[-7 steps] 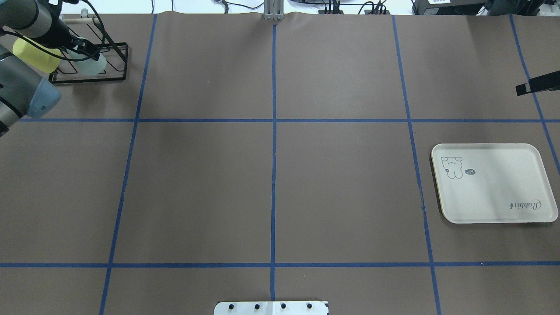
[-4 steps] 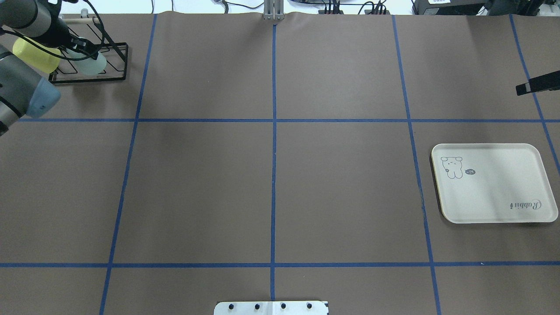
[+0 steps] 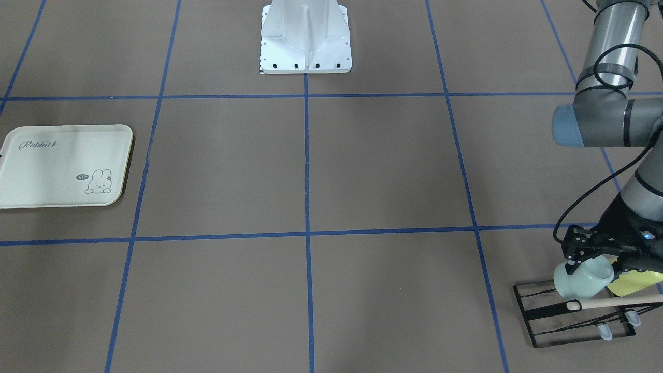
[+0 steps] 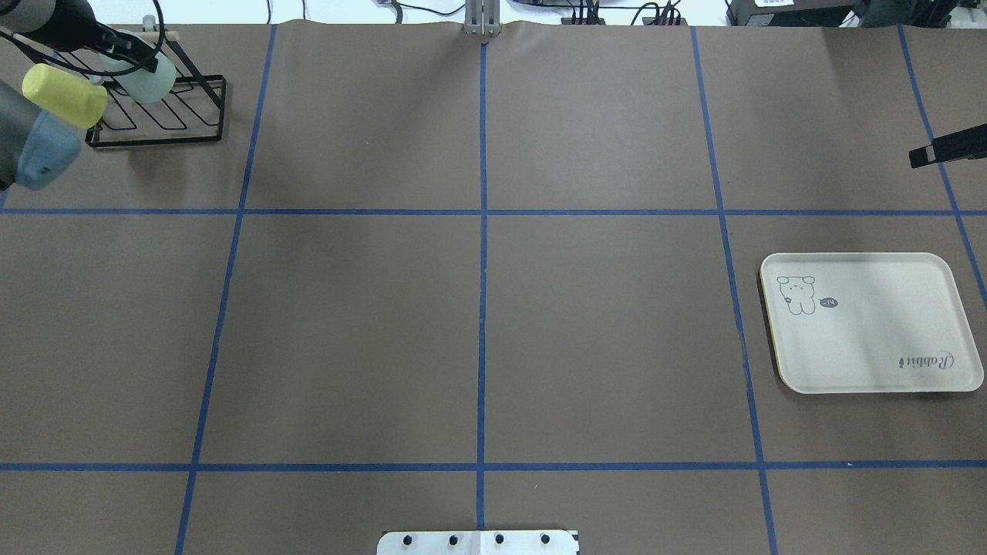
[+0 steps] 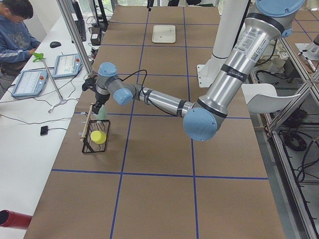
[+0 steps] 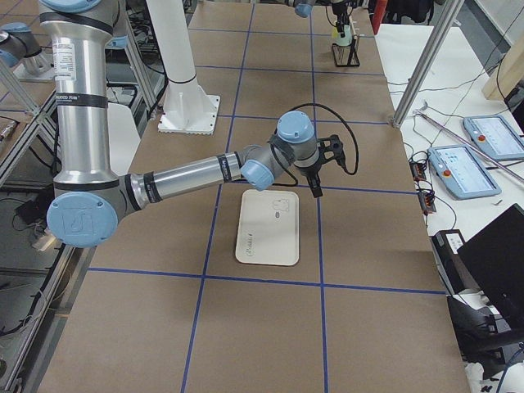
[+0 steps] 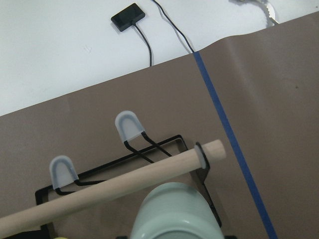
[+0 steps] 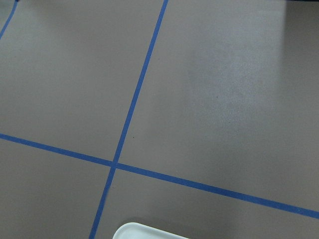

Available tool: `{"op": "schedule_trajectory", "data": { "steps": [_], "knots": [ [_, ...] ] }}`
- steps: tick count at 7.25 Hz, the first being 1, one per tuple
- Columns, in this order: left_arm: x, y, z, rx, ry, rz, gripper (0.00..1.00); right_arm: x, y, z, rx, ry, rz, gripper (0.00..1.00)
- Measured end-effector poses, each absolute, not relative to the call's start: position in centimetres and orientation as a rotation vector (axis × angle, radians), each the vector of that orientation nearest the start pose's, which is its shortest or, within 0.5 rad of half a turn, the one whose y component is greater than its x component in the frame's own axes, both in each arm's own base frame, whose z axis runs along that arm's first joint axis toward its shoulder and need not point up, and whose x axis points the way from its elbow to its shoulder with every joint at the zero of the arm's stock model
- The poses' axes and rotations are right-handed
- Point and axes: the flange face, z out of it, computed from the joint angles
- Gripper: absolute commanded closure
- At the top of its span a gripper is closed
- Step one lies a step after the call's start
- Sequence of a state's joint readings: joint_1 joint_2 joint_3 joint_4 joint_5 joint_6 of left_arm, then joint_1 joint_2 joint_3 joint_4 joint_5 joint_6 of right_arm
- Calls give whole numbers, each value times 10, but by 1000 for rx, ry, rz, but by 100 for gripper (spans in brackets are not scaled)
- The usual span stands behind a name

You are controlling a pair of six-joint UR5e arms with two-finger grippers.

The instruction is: Left arm grabs green cup and hands to right arm on tray

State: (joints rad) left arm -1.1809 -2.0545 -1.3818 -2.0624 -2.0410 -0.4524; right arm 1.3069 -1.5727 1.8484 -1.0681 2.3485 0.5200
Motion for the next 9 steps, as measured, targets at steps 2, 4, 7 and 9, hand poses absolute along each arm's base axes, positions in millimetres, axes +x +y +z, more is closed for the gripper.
{"op": "schedule_trajectory", "data": {
  "steps": [2,4,7,9],
  "knots": [
    [141,-675,380,516,797,110,100,-68,-496,461,401,-958,-70,1],
    [103,-652,336,506,837,81,100,-68,-494,458,404,-962,-69,0],
    [115,-631,307,471,902,-13,100,-85,-489,436,411,-1013,-47,1],
    [152,-618,288,459,995,-68,100,-119,-473,408,430,-1159,14,1]
  ]
}}
